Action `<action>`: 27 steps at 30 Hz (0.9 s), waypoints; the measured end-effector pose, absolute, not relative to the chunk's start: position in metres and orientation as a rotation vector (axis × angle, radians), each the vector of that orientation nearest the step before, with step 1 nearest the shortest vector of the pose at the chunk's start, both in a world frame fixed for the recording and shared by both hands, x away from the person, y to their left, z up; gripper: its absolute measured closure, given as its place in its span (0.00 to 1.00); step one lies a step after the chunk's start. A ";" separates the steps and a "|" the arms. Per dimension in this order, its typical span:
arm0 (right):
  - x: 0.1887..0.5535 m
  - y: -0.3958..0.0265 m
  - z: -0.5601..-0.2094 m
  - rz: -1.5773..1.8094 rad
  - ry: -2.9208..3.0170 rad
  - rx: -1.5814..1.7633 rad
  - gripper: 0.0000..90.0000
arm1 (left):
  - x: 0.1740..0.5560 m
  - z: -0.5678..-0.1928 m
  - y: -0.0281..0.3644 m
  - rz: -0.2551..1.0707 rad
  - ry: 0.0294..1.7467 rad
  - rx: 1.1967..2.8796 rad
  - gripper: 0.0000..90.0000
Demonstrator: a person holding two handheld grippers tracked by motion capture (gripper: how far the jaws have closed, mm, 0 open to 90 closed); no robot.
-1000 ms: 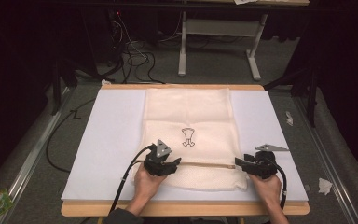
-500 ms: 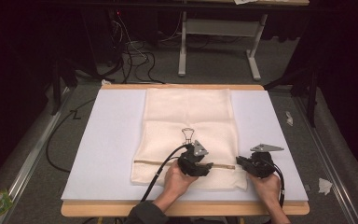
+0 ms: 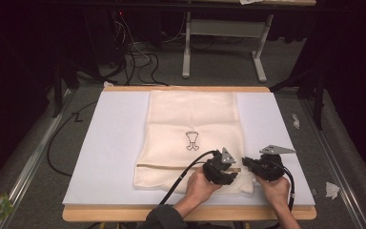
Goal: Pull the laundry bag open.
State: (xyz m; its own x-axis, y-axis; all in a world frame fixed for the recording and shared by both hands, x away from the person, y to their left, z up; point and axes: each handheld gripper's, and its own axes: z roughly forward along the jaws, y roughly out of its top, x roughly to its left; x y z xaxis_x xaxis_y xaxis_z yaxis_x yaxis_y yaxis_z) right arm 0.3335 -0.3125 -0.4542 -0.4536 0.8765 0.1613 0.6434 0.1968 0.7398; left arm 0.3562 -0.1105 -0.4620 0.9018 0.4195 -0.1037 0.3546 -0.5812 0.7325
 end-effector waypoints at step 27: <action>0.335 -0.308 -0.450 1.152 2.179 1.414 0.98 | 0.359 -0.466 -0.116 -0.013 0.580 2.179 0.87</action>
